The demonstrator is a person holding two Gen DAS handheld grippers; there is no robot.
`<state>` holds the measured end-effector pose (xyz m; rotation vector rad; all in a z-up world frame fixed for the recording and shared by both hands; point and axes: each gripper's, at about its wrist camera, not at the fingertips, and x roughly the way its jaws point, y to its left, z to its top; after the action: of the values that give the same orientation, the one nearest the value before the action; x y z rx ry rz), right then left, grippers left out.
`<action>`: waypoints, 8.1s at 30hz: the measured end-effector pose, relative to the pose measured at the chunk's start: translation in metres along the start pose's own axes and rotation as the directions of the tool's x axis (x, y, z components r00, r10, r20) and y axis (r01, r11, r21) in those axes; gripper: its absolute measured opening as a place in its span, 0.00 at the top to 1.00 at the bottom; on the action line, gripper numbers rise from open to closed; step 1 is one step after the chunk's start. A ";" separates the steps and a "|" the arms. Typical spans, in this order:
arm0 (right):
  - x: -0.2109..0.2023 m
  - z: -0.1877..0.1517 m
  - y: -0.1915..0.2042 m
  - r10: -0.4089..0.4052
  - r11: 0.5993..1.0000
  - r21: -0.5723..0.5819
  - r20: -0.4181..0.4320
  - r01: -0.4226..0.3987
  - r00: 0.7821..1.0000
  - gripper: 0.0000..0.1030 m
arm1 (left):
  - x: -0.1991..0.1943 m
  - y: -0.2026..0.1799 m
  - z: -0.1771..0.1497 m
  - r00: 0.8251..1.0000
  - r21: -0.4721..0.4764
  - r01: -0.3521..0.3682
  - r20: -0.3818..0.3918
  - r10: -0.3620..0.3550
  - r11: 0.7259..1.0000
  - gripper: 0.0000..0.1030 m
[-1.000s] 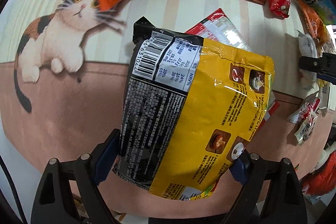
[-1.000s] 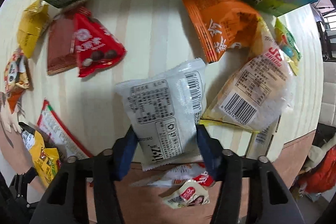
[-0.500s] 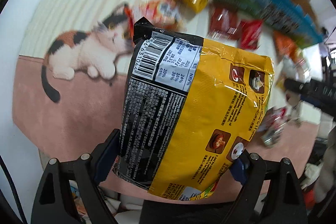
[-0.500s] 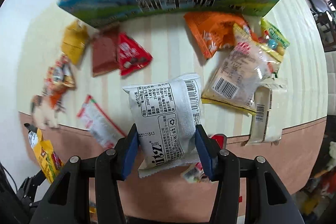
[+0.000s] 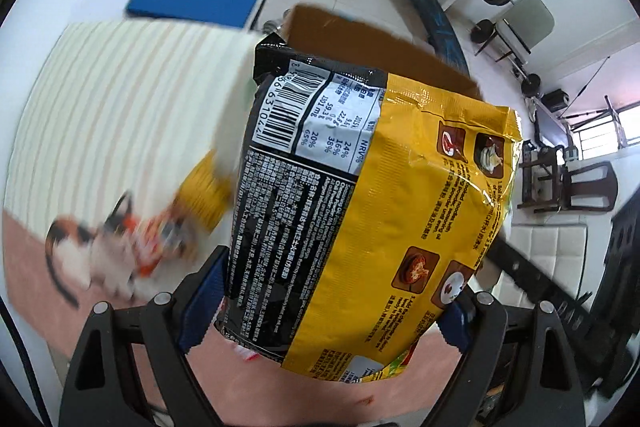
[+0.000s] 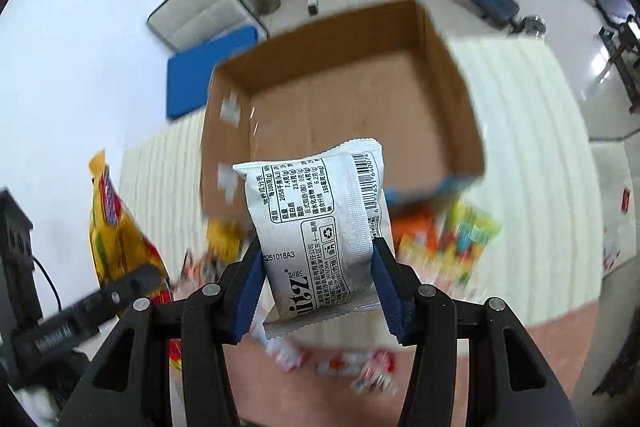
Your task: Organize snacks
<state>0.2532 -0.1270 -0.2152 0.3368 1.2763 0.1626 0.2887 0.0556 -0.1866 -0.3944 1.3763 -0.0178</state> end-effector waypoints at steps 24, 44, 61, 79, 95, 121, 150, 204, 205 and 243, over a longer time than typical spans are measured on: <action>0.165 0.152 -0.038 -0.100 0.995 -0.015 -0.121 0.099 0.988 0.40 | 0.161 -0.070 0.156 0.965 0.082 -0.117 -0.226 0.133 0.990 0.11; 0.128 0.128 -0.026 -0.119 0.991 -0.081 -0.107 0.110 0.987 0.07 | 0.075 -0.058 0.127 0.995 0.187 -0.095 -0.017 0.100 0.978 0.03; 0.033 0.007 -0.015 -0.015 0.998 -0.063 -0.074 0.010 0.997 0.05 | -0.014 -0.024 0.005 0.993 0.175 -0.110 0.064 0.101 0.978 0.03; 0.156 -0.100 -0.094 -0.035 0.978 0.181 -0.349 0.104 0.937 0.05 | 0.098 0.155 -0.129 0.972 -0.376 -0.139 -0.231 0.053 0.916 0.03; 0.188 -0.105 -0.047 -0.099 0.986 0.090 -0.364 0.140 0.926 0.45 | 0.077 0.237 -0.104 0.985 -0.539 -0.152 -0.151 0.083 0.828 0.03; 0.212 -0.085 0.032 -0.095 0.995 -0.012 -0.384 0.098 0.918 0.47 | 0.146 0.226 -0.005 0.921 -0.253 -0.351 -0.265 0.284 0.902 0.46; 0.029 -0.034 0.019 -0.037 0.984 -0.179 -0.185 0.003 0.982 0.48 | -0.016 0.023 -0.039 0.998 0.082 -0.062 0.015 0.061 0.995 0.48; 0.075 0.116 -0.003 -0.103 0.982 -0.178 -0.173 0.071 0.980 0.07 | 0.031 -0.038 0.083 0.990 0.210 -0.141 0.026 0.139 0.967 0.15; 0.068 0.105 -0.005 -0.094 0.983 -0.169 -0.170 0.065 0.981 0.07 | 0.026 -0.037 0.074 0.990 0.212 -0.139 0.035 0.134 0.967 0.15; 0.139 -0.133 -0.153 -0.109 0.984 0.084 -0.424 0.159 0.899 0.07 | 0.192 -0.013 -0.193 0.883 0.409 -0.032 -0.416 0.217 0.912 0.82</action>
<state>0.1559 -0.2076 -0.4261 0.3222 1.7358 0.0418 0.1465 -0.0537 -0.3922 0.0507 1.8149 -0.2914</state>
